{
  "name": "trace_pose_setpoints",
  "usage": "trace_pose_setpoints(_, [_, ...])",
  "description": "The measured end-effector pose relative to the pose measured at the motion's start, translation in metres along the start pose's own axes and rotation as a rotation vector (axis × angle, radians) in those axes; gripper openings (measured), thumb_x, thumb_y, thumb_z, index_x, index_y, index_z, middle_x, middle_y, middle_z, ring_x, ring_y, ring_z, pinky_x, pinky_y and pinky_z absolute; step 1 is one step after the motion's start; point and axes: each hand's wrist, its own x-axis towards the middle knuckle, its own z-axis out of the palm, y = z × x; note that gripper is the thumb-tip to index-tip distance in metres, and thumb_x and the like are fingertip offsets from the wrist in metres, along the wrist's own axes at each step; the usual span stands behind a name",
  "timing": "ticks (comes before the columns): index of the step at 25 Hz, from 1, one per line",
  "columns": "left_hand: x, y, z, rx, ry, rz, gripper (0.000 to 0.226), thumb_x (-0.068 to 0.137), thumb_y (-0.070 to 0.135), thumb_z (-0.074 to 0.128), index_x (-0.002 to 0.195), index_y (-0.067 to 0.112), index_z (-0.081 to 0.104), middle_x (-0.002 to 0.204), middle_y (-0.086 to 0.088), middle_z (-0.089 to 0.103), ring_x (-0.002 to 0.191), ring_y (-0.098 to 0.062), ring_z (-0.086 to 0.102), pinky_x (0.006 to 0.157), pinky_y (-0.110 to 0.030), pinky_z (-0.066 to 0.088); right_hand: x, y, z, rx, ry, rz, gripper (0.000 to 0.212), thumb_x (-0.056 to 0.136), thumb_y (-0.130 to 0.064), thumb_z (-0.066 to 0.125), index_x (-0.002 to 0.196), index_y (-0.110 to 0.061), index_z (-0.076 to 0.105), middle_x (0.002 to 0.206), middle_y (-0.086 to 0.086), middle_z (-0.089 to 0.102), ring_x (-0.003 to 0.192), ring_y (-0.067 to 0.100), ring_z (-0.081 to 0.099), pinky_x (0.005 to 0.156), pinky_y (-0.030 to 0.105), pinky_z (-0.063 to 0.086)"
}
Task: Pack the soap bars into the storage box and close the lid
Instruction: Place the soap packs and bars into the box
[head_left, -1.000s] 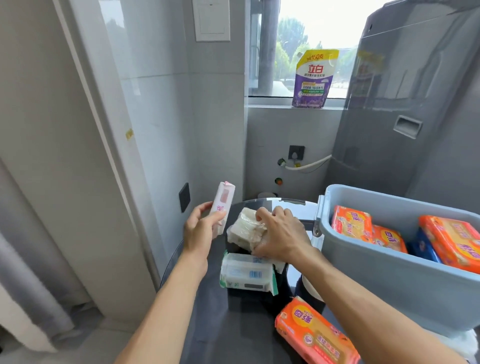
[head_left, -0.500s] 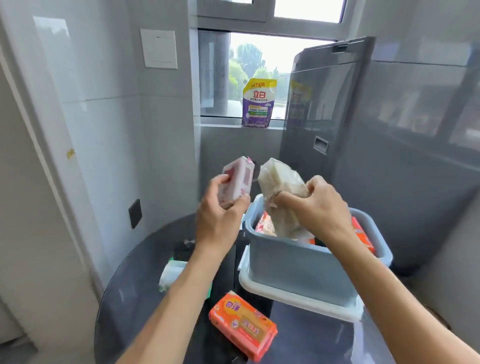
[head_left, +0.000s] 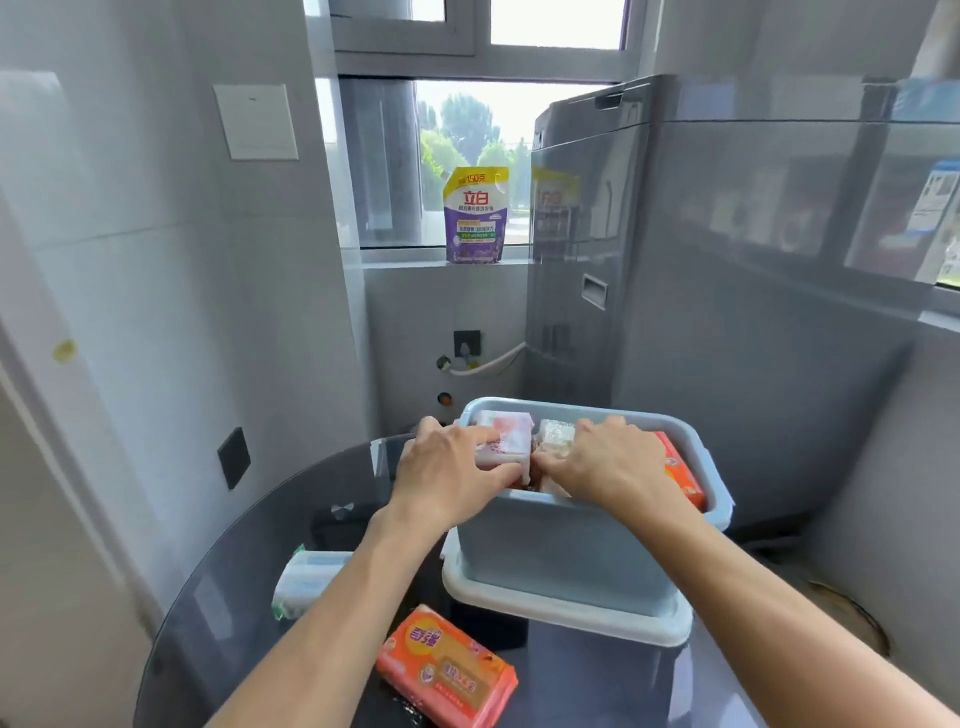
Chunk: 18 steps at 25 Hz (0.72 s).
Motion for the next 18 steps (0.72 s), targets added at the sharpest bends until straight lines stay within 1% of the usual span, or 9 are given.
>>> trace_pose_setpoints(2, [0.003, -0.002, 0.003, 0.021, -0.001, -0.006, 0.058, 0.078, 0.064, 0.059, 0.131, 0.040, 0.060, 0.115, -0.004, 0.066, 0.114, -0.024, 0.046, 0.089, -0.041, 0.044, 0.000, 0.007, 0.002, -0.033, 0.008, -0.043, 0.076, 0.078, -0.081, 0.031, 0.116, -0.021, 0.059, 0.120, 0.011, 0.058, 0.108, 0.033, 0.056, 0.073, 0.041, 0.037])
trace_pose_setpoints(5, [0.008, 0.000, 0.009, 0.071, 0.010, 0.016, 0.049, 0.086, 0.044, 0.058, 0.133, 0.033, 0.059, 0.126, 0.000, 0.061, 0.116, -0.026, 0.042, 0.089, -0.044, 0.043, -0.003, 0.018, 0.009, -0.014, 0.002, -0.101, 0.076, 0.078, -0.082, 0.026, 0.119, -0.027, 0.056, 0.131, 0.006, 0.054, 0.119, 0.034, 0.045, 0.094, 0.048, 0.036])
trace_pose_setpoints(7, [0.012, 0.000, 0.011, 0.058, 0.009, 0.003, 0.048, 0.086, 0.039, 0.059, 0.134, 0.033, 0.058, 0.129, 0.003, 0.061, 0.116, -0.025, 0.042, 0.087, -0.044, 0.043, -0.004, 0.022, 0.012, -0.007, -0.041, -0.136, 0.075, 0.076, -0.085, 0.022, 0.118, -0.033, 0.058, 0.133, 0.000, 0.057, 0.120, 0.033, 0.044, 0.097, 0.051, 0.033])
trace_pose_setpoints(10, [0.021, 0.004, 0.012, 0.131, -0.022, -0.009, 0.045, 0.086, 0.031, 0.059, 0.131, 0.034, 0.059, 0.124, 0.002, 0.064, 0.114, -0.026, 0.043, 0.083, -0.042, 0.042, -0.004, 0.026, 0.012, 0.020, -0.066, -0.158, 0.073, 0.073, -0.087, 0.020, 0.110, -0.037, 0.060, 0.129, -0.003, 0.061, 0.118, 0.032, 0.046, 0.095, 0.051, 0.032])
trace_pose_setpoints(12, [0.029, 0.012, 0.011, 0.104, -0.051, -0.032, 0.044, 0.085, 0.026, 0.059, 0.128, 0.034, 0.058, 0.115, 0.001, 0.067, 0.113, -0.027, 0.044, 0.078, -0.039, 0.041, -0.002, 0.028, 0.014, 0.051, -0.087, -0.169, 0.075, 0.074, -0.088, 0.021, 0.116, -0.038, 0.057, 0.132, -0.003, 0.057, 0.122, 0.032, 0.045, 0.099, 0.051, 0.030])
trace_pose_setpoints(14, [0.029, 0.015, 0.010, 0.030, -0.086, -0.053, 0.044, 0.084, 0.029, 0.060, 0.127, 0.036, 0.055, 0.099, 0.001, 0.063, 0.116, -0.028, 0.044, 0.078, -0.039, 0.044, -0.002, 0.030, 0.016, 0.089, -0.110, -0.175, 0.078, 0.075, -0.088, 0.023, 0.126, -0.037, 0.052, 0.138, -0.002, 0.052, 0.129, 0.032, 0.041, 0.104, 0.052, 0.028])
trace_pose_setpoints(15, [0.026, 0.012, 0.010, 0.013, -0.100, -0.050, 0.045, 0.085, 0.036, 0.060, 0.129, 0.038, 0.053, 0.095, 0.000, 0.060, 0.118, -0.028, 0.044, 0.079, -0.040, 0.046, -0.002, 0.030, 0.016, 0.103, -0.111, -0.174, 0.078, 0.075, -0.087, 0.024, 0.128, -0.037, 0.052, 0.140, -0.002, 0.051, 0.130, 0.032, 0.041, 0.105, 0.052, 0.027])
trace_pose_setpoints(16, [0.022, 0.007, 0.010, 0.013, -0.108, -0.046, 0.047, 0.084, 0.045, 0.061, 0.130, 0.039, 0.053, 0.096, -0.002, 0.059, 0.119, -0.027, 0.045, 0.082, -0.040, 0.047, -0.003, 0.031, 0.015, 0.113, -0.114, -0.171, 0.078, 0.075, -0.087, 0.025, 0.128, -0.037, 0.052, 0.140, -0.003, 0.051, 0.130, 0.032, 0.041, 0.104, 0.052, 0.028])
trace_pose_setpoints(18, [0.017, -0.003, 0.009, 0.048, -0.088, -0.036, 0.055, 0.081, 0.057, 0.060, 0.133, 0.040, 0.052, 0.109, -0.009, 0.063, 0.117, -0.027, 0.050, 0.084, -0.041, 0.049, -0.005, 0.030, 0.011, 0.122, -0.119, -0.164, 0.076, 0.075, -0.086, 0.028, 0.124, -0.036, 0.056, 0.137, -0.003, 0.054, 0.127, 0.032, 0.045, 0.102, 0.050, 0.031])
